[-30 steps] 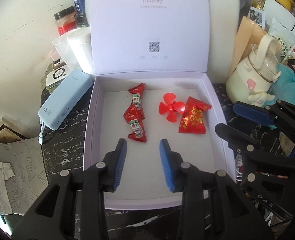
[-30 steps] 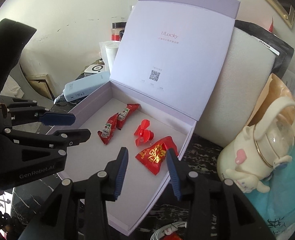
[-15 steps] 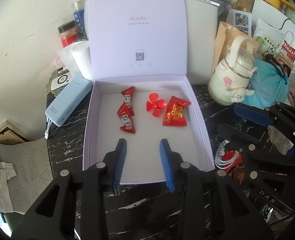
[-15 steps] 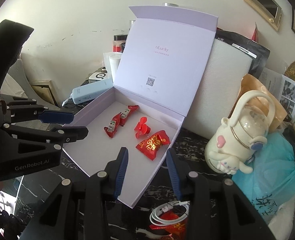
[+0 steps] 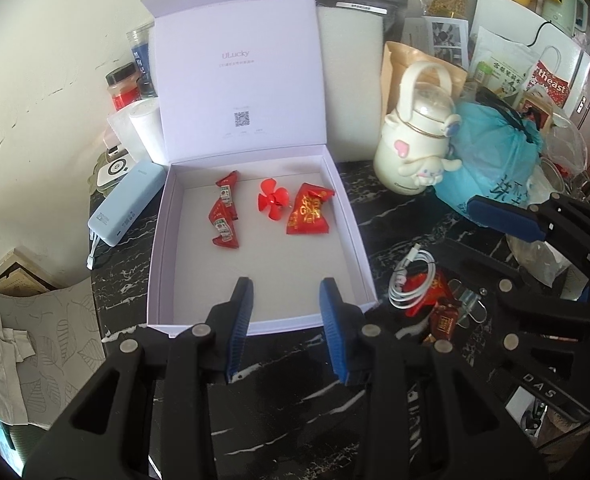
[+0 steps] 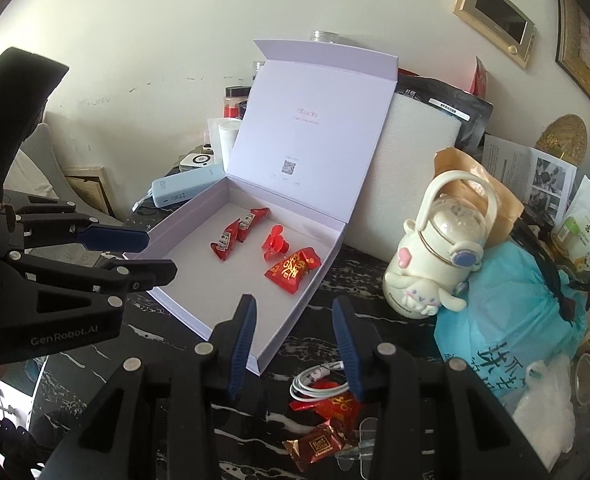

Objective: Organize objects
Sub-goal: 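Withdraw both open tools from the box back toward the candy pile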

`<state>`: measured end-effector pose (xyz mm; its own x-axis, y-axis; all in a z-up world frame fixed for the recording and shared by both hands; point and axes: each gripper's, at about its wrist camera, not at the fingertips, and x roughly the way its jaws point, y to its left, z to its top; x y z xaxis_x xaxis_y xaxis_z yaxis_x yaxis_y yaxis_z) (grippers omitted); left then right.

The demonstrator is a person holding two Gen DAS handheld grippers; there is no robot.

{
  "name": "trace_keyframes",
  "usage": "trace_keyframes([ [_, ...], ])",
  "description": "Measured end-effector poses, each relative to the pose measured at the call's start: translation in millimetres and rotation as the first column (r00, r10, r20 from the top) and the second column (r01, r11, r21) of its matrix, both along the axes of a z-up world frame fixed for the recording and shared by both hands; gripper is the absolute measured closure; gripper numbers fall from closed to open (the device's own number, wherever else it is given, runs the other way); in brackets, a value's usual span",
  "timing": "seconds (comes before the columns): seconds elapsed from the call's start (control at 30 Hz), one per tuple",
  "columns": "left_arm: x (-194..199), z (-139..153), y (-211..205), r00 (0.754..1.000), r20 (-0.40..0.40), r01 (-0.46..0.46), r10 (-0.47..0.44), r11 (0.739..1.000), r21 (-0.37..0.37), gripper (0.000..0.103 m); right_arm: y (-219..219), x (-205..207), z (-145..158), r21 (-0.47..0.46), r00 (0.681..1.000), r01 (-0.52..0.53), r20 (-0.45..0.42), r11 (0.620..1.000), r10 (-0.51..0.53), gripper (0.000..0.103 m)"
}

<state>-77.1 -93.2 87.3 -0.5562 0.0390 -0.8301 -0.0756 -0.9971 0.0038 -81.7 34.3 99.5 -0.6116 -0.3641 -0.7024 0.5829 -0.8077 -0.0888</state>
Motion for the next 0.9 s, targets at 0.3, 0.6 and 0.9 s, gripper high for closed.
trace_keyframes([
  [0.3,21,0,21,0.999,-0.008,0.032,-0.032,0.999,0.003,0.057,24,27,3,-0.009,1.000,0.028,-0.010,1.000,-0.028,0.060],
  [0.6,46,-12,48,0.998,0.000,0.070,-0.070,0.998,-0.004,0.049,50,50,-7,-0.011,0.998,0.068,0.001,0.998,-0.068,0.059],
  [0.9,67,-31,77,0.994,0.027,0.102,-0.102,0.995,0.012,0.049,78,72,-25,-0.005,0.995,0.097,0.029,0.995,-0.097,0.059],
])
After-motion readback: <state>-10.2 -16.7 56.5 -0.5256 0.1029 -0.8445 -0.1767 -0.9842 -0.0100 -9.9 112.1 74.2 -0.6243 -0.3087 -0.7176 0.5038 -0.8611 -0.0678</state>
